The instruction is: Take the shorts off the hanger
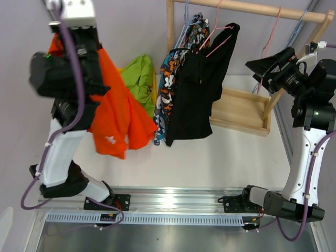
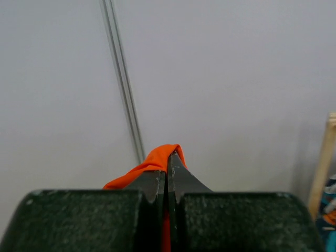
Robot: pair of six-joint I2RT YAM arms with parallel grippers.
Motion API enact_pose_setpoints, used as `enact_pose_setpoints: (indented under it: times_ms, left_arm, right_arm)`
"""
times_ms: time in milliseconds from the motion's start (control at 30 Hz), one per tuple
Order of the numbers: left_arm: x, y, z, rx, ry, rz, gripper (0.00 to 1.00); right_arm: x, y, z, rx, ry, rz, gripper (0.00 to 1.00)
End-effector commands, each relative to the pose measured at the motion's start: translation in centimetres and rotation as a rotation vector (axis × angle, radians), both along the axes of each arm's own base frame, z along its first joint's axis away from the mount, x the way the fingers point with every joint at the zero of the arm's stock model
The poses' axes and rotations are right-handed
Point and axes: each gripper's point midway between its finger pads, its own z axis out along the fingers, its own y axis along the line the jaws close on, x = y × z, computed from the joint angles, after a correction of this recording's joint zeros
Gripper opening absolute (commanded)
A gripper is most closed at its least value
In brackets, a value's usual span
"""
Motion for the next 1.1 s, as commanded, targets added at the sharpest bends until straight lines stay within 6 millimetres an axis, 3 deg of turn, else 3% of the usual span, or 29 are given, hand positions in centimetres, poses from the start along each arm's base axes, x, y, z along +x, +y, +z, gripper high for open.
enact_pose_setpoints:
  times_ms: [0, 67, 100, 133, 200, 233, 267, 333, 367, 433, 467, 533, 600, 667, 733, 800, 833, 900, 933, 967, 1000, 1033, 1067]
  left_arm:
    - [5.4, -1.7, -1.4, 0.1, 0.029, -0.02, 0.02]
    - [8.7, 0.8, -2.2, 0.058, 0.036, 0.037, 0.01]
    - [10.4, 3.0, -3.1, -0.004, 0.051, 0.056, 0.01]
    - [13.6, 2.7, -4.7, -0.003, 0.086, 0.043, 0.02]
    - [16.4, 3.5, -5.3, -0.025, 0.07, 0.024, 0.02]
    - [18.0, 5.0, -5.7, -0.051, 0.057, 0.045, 0.01]
    - [20.9, 4.3, -7.6, -0.04, 0.087, 0.014, 0.01]
    - [23.8, 5.4, -9.4, -0.1, 0.089, -0.006, 0.01]
    - [26.4, 5.1, -11.8, -0.114, 0.128, -0.028, 0.0]
    - [29.2, 3.8, -14.2, -0.139, 0.164, -0.135, 0.01]
    - [31.6, 2.7, -17.1, -0.129, 0.215, -0.172, 0.01]
    - [33.8, 0.1, -20.1, -0.107, 0.267, -0.274, 0.08]
    - [36.3, -1.5, -24.9, -0.118, 0.354, -0.321, 0.4]
    - [37.4, -2.3, -27.9, -0.13, 0.415, -0.352, 0.99]
    - [37.6, -2.6, -29.6, -0.134, 0.463, -0.358, 0.99]
    - [36.8, -1.9, -29.0, -0.143, 0.471, -0.334, 1.0]
    - [35.1, -1.6, -26.7, -0.143, 0.446, -0.335, 0.99]
    - [33.1, -1.5, -25.5, -0.18, 0.447, -0.344, 0.99]
    - [30.4, -1.3, -21.8, -0.183, 0.392, -0.359, 0.99]
    - [29.6, -1.3, -23.4, -0.191, 0.438, -0.361, 0.99]
    - [28.2, -1.3, -22.4, -0.204, 0.425, -0.372, 0.99]
    - [24.7, -0.9, -18.8, -0.207, 0.358, -0.383, 0.99]
    - [24.4, -0.9, -22.9, -0.212, 0.447, -0.374, 0.99]
  right_arm:
    - [-1.4, 0.5, 0.1, -0.034, -0.042, 0.028, 1.0]
    - [-1.1, 0.7, -1.2, -0.032, -0.02, 0.041, 0.99]
    - [-1.0, 0.9, -1.6, -0.037, -0.01, 0.042, 0.99]
    - [-0.9, 1.1, -2.0, -0.044, -0.004, 0.049, 1.0]
    - [-0.9, 2.0, -2.6, -0.068, 0.003, 0.074, 0.99]
    - [-0.6, 2.1, -2.9, -0.076, 0.008, 0.073, 0.99]
    - [-0.8, 2.4, -3.0, -0.083, 0.012, 0.081, 1.0]
    - [-0.5, 2.5, -3.3, -0.1, 0.013, 0.074, 0.99]
    - [-0.3, 2.5, -3.6, -0.101, 0.021, 0.075, 0.99]
    - [-0.1, 2.6, -3.9, -0.108, 0.025, 0.076, 0.99]
    - [0.3, 2.5, -4.3, -0.11, 0.034, 0.069, 0.99]
    - [0.5, 2.6, -4.7, -0.11, 0.041, 0.068, 0.99]
    - [0.8, 3.0, -5.1, -0.109, 0.042, 0.074, 1.0]
    - [1.0, 3.3, -5.2, -0.113, 0.039, 0.079, 0.99]
    - [0.8, 4.0, -4.7, -0.123, 0.025, 0.094, 1.0]
    - [0.8, 4.2, -4.3, -0.137, 0.015, 0.089, 1.0]
    - [0.5, 4.7, -3.5, -0.141, -0.011, 0.102, 0.99]
    - [0.8, 4.9, -2.5, -0.129, -0.041, 0.104, 0.99]
    - [0.7, 5.7, -1.8, -0.117, -0.064, 0.133, 0.99]
    - [0.8, 6.6, -0.6, -0.101, -0.117, 0.161, 1.0]
    - [1.4, 7.0, -0.4, -0.069, -0.108, 0.175, 0.99]
    - [1.7, 7.2, 0.5, -0.058, -0.132, 0.18, 0.99]
    - [2.1, 7.6, 1.4, -0.051, -0.167, 0.187, 0.99]
